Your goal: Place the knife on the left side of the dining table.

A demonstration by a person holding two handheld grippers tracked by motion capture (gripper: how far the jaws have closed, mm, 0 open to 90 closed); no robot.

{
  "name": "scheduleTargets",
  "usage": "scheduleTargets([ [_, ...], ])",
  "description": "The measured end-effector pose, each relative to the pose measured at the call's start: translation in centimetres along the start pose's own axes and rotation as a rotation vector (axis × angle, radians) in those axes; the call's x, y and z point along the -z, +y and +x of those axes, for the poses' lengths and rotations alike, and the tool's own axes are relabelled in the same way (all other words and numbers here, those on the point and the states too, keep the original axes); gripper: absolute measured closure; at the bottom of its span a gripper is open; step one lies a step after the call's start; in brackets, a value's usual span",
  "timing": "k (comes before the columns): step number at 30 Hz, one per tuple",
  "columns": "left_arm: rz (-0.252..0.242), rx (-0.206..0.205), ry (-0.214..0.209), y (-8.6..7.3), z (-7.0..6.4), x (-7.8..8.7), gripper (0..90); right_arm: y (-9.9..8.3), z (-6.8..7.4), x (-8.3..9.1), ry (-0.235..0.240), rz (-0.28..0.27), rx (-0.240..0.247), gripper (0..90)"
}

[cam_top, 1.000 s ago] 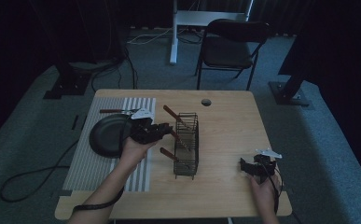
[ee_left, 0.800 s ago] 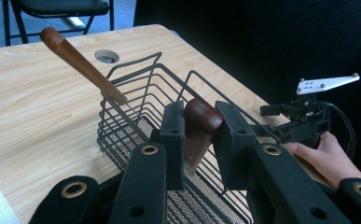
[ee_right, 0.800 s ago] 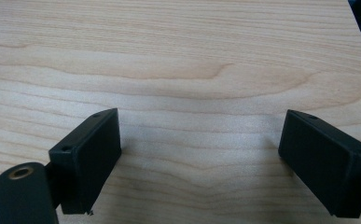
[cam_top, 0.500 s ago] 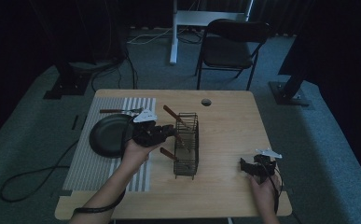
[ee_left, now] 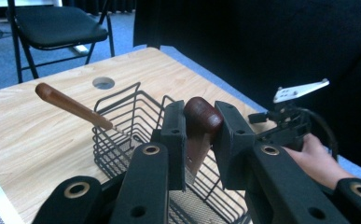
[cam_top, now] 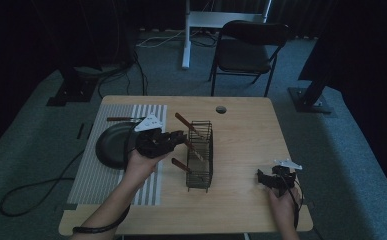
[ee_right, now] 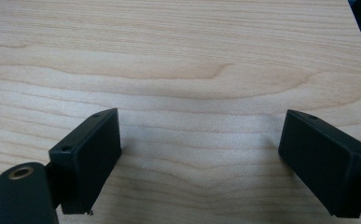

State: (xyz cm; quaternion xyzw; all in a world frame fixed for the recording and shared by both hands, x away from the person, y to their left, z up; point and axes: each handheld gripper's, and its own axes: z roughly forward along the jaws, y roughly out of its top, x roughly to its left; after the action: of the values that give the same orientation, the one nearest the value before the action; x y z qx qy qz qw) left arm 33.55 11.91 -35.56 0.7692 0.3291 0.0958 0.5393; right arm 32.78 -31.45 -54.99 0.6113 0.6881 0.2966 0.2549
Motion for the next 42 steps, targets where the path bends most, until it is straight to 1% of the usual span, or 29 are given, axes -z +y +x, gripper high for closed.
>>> scheduleTargets([
  [1,-0.013,-0.003,0.004,0.2,-0.1,0.4,76.3,0.0,0.0,0.0,0.000,0.000,0.000,12.0],
  [5,-0.025,-0.026,0.010,0.9,-0.4,1.4,76.4,0.0,0.0,0.0,0.000,0.000,0.000,12.0],
  [7,-0.034,-0.028,0.010,1.2,-0.6,1.9,76.4,0.0,0.0,0.0,0.000,0.000,0.000,12.0],
  [8,-0.034,-0.028,0.010,1.2,-0.6,1.9,76.4,0.0,0.0,0.0,0.000,0.000,0.000,12.0],
  [11,-0.055,-0.028,0.004,1.7,-0.7,2.8,76.4,0.0,0.0,0.0,0.000,0.000,0.000,12.0],
  [15,-0.070,-0.041,0.012,2.3,-0.8,4.0,76.4,0.0,0.0,0.0,0.000,0.000,0.000,12.0],
  [20,-0.093,-0.043,0.019,2.7,-0.7,5.4,76.4,0.0,0.0,0.0,0.000,-0.001,0.002,12.0],
  [21,-0.093,-0.043,0.019,2.7,-0.7,5.4,76.4,0.0,0.0,0.0,0.000,-0.001,0.002,12.0],
  [22,-0.110,-0.033,0.014,2.8,-0.4,6.1,76.4,0.0,0.0,0.0,0.000,-0.001,0.002,12.0],
  [24,-0.112,-0.031,0.012,2.9,-0.2,6.6,76.4,0.0,0.0,0.0,0.000,-0.001,0.003,12.0],
  [26,-0.120,-0.035,0.029,2.8,-0.1,7.0,76.4,0.0,0.0,0.0,0.000,-0.001,0.002,12.0],
  [27,-0.120,-0.035,0.029,2.8,-0.1,7.0,76.4,0.0,0.0,0.0,0.000,-0.001,0.002,12.0],
  [29,-0.134,-0.016,0.031,2.7,0.4,7.5,76.4,0.0,0.0,0.0,0.000,-0.001,0.002,12.0],
  [31,-0.140,-0.017,0.042,2.7,0.7,7.9,76.4,0.0,0.0,0.0,0.000,0.000,0.001,12.0],
  [33,-0.146,-0.011,0.045,2.6,0.8,8.1,76.4,0.0,0.0,0.0,0.000,0.000,0.002,12.0],
  [34,-0.159,-0.011,0.061,2.6,1.1,9.0,76.5,0.0,0.0,0.0,0.000,0.000,0.003,12.0],
  [35,-0.156,-0.011,0.060,2.6,1.3,9.3,76.4,0.0,0.0,0.0,0.000,0.000,0.003,12.0],
  [37,-0.159,-0.009,0.074,2.5,1.5,9.8,76.4,0.0,0.0,0.0,0.000,0.000,0.003,12.0],
  [39,-0.159,-0.009,0.074,2.5,1.5,9.8,76.4,0.0,0.0,0.0,0.000,0.000,0.003,12.0],
  [40,-0.159,-0.007,0.085,2.2,1.9,10.3,76.4,0.0,0.0,0.0,0.000,0.000,0.003,12.0],
  [42,-0.149,-0.003,0.088,1.8,2.2,10.6,76.4,0.0,0.0,0.0,0.000,-0.001,0.002,12.0],
])
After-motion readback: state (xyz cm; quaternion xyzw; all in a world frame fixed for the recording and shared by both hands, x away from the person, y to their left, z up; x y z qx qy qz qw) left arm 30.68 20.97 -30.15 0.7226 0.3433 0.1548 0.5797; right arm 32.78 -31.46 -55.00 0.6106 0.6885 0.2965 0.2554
